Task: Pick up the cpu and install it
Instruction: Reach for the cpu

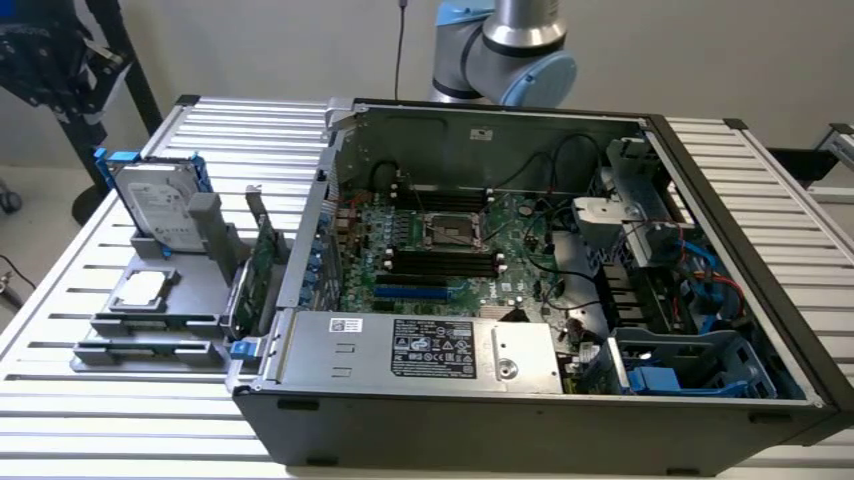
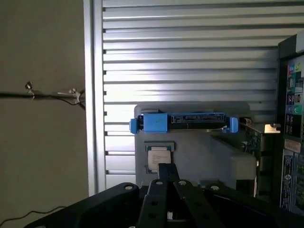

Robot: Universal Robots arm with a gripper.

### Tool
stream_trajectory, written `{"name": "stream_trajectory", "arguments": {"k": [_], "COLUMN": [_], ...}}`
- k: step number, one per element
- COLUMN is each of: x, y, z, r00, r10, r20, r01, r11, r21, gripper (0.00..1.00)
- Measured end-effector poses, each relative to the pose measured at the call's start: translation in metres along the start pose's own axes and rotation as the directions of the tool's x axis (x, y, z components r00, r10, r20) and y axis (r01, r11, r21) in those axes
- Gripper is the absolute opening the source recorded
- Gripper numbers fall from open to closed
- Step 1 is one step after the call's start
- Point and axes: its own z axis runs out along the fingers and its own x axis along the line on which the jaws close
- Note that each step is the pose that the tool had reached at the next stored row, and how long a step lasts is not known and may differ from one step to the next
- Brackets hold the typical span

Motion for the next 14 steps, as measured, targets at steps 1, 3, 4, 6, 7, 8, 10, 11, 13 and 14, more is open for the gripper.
{"name": "stream_trajectory", "arguments": {"k": [1,3,4,6,7,8,10,11,13,14], "x": [0.0001,0.0001,0.0001,0.0001,0.0001,0.0002,0.001,0.001,0.001,0.001], "y": [0.002,0.0053,0.0059,0.0063,0.0064,0.0064,0.0065,0.0065,0.0065,0.0065], "z": [0.0003,0.0006,0.0006,0.0006,0.0007,0.0007,0.0007,0.0007,0.0007,0.0007], "r00": [1.0,0.9998,0.9995,0.9988,0.9983,0.9978,0.9975,0.9974,0.9974,0.9974], "r10": [-0.008,-0.022,-0.031,-0.05,-0.059,-0.067,-0.071,-0.071,-0.071,-0.071], "r20": [0.0004,0.0022,0.0026,0.0039,0.0054,0.0068,0.0078,0.0079,0.0079,0.0079], "r01": [0.008,0.022,0.031,0.05,0.059,0.067,0.071,0.071,0.071,0.071], "r11": [1.0,0.9998,0.9995,0.9988,0.9983,0.9978,0.9975,0.9975,0.9975,0.9975], "r21": [0.0009,0.0028,0.0041,0.0053,0.0056,0.0061,0.0063,0.0063,0.0063,0.0063], "gripper": [0.11,0.11,0.11,0.11,0.11,0.11,0.11,0.11,0.11,0.11]}}
